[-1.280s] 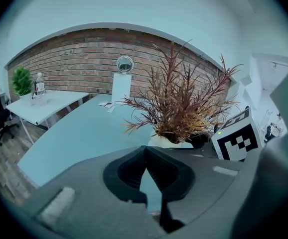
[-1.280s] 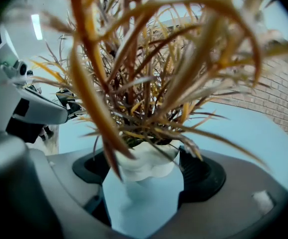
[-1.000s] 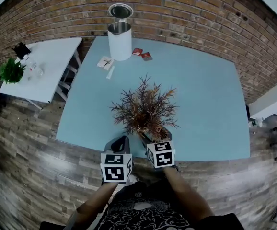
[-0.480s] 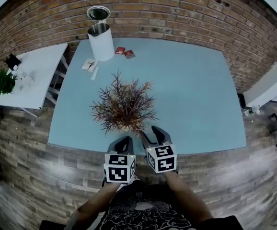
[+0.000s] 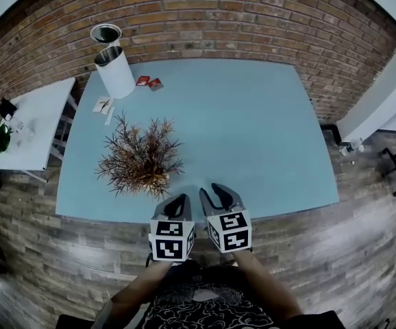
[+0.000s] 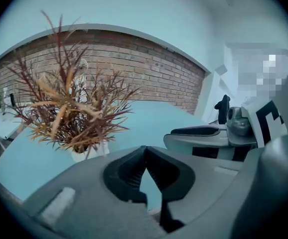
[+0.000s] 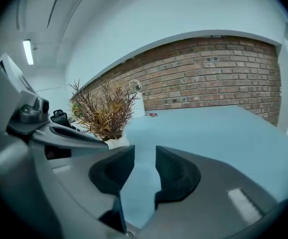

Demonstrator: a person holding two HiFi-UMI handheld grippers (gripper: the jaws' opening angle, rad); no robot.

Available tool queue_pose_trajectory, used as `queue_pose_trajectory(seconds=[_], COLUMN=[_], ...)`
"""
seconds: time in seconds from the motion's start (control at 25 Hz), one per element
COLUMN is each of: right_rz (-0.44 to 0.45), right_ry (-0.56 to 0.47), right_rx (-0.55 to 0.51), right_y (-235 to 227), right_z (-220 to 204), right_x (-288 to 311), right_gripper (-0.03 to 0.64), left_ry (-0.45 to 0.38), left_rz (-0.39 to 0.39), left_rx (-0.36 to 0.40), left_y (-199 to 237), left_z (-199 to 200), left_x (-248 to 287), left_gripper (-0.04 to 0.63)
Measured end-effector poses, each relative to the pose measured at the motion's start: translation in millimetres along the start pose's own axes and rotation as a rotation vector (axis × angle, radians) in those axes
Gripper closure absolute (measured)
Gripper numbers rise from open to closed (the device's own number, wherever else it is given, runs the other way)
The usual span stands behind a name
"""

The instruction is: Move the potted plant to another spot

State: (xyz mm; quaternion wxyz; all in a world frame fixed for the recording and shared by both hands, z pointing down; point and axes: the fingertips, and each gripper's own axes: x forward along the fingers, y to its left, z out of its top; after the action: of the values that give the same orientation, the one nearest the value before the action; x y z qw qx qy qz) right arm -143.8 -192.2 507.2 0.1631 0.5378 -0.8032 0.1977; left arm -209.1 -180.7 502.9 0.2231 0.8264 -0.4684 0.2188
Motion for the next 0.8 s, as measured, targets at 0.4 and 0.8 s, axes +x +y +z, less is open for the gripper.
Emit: queue_pose_trajectory(seconds=[0.4,0.8], right_rz=[0.011,0.055], right_ry=[-0.023,-0.029], right_rx=[0.002,0.015], right_y=[-47,-69], right_z=[2,-4], right_x=[-43,-60], right_gripper=[0.531,0.611], left_ry=[-0.023,-0.036], left_rz=[0.009,0.055], left_rx=[0.034,0.033], left_y=[-64,-92], left_z=[10,10], left_x=[20,26], left_gripper=[0.601,0.601])
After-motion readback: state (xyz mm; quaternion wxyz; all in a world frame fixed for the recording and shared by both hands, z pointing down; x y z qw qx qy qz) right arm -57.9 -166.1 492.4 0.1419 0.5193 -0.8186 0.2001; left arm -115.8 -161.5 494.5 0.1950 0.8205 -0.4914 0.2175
